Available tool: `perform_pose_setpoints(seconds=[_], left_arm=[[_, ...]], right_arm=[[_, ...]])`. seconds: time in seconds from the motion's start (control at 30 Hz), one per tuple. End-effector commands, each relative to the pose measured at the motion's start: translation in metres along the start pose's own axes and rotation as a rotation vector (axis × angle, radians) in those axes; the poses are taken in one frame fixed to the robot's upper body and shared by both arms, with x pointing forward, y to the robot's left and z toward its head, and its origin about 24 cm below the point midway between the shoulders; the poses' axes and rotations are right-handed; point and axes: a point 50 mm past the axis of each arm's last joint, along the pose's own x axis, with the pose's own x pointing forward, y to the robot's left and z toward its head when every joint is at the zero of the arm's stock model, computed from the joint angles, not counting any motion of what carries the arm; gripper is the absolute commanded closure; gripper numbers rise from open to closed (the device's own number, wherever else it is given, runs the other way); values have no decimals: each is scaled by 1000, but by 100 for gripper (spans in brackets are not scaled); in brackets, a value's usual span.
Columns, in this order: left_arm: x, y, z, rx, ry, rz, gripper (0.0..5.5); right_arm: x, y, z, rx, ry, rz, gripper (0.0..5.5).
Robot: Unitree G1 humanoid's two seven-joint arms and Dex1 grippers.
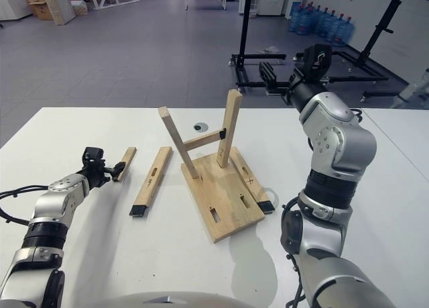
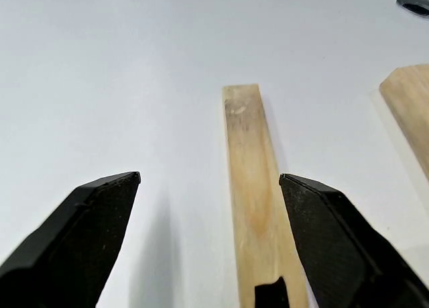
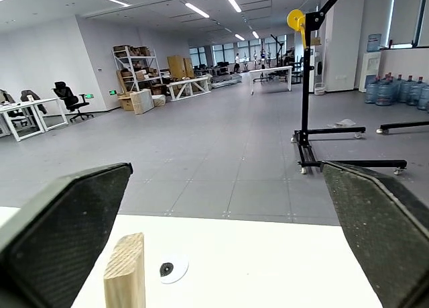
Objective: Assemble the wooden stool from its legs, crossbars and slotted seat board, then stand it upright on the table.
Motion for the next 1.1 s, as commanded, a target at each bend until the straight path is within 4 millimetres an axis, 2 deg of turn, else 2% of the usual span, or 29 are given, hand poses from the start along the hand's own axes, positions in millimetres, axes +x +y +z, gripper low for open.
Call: perform_pose_setpoints(seconds=[0.03, 0.13, 0.3, 0.5, 0.77, 1.1], left_arm=[[1, -15, 18, 8, -69, -72, 168], [3, -16, 16, 21, -52, -66, 168], [9, -15, -7, 39, 23, -30, 168], [17, -24, -32, -4, 76, -35, 168], [9, -19, -42, 3, 133, 27, 276], [-1, -17, -72, -12, 219, 32, 423]], right_arm=[[1, 3, 2, -7, -9, 14, 31], [2, 3, 0, -5, -6, 14, 31], [3, 4, -4, 4, 6, 18, 31], [3, 4, -12, 12, 34, 14, 31], [5, 5, -15, 42, 50, 24, 31], [6, 6, -18, 50, 62, 28, 31]])
